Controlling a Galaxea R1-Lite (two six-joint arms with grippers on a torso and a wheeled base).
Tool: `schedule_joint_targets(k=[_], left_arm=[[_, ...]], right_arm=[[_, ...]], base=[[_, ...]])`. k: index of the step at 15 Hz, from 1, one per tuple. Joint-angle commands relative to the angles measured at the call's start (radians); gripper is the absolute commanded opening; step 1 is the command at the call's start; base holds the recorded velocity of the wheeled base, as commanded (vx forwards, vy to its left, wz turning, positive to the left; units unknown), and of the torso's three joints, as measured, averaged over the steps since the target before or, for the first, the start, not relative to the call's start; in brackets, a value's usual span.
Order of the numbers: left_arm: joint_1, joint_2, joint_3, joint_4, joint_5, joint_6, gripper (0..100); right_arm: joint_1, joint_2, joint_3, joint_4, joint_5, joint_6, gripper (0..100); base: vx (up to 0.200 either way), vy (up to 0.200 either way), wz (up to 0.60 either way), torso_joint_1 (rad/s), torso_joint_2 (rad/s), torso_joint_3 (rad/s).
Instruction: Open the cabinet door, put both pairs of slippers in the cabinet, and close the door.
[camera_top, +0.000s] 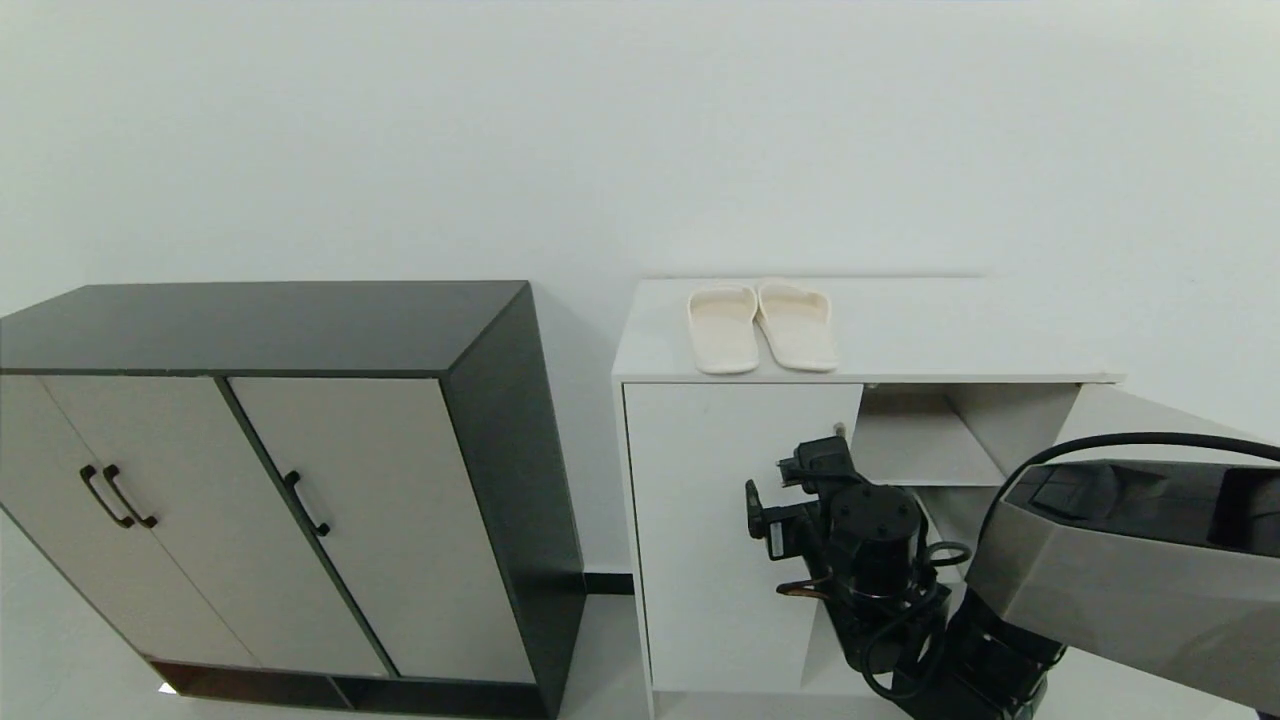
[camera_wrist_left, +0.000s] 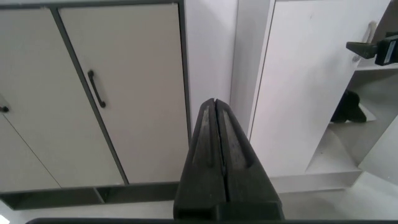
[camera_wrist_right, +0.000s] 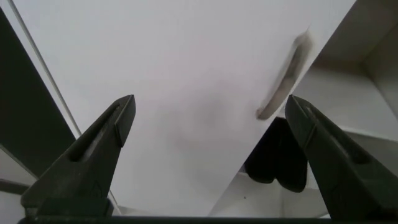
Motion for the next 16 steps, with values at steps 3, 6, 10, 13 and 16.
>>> schedule_joint_targets(k=[3,6,10,13,16], left_arm=[[0.000,-0.001,0.000,-0.001,0.001,0.000,0],[0.000,0.000,0.000,-0.001,0.001,0.000,0],[0.000,0.000,0.000,-0.001,0.001,-0.001,0],[0.000,0.000,0.000,-0.001,0.003,-0.001,0],[0.000,0.000,0.000,-0.001,0.000,-0.003,0]], right_arm=[[0.001,0.002,0.004,-0.001,0.000,0.000,100],[-0.001,0.002,0.006,0.001,-0.002,-0.003,100],[-0.001,0.012,0.004,-0.004,0.000,-0.017,100],[-0.008,0.049,-0.005,-0.077,0.008,-0.083,100],[-0.001,-0.089,-0.025,0.096,0.032,-0.115,100]], base=[[0.000,0.000,0.00,0.235,-0.55,-0.317],[0.000,0.000,0.00,0.255,-0.58,-0.331],[0.000,0.000,0.00,0.246,-0.56,-0.312],[0.000,0.000,0.00,0.041,-0.08,-0.044],[0.000,0.000,0.00,0.000,0.00,0.000]])
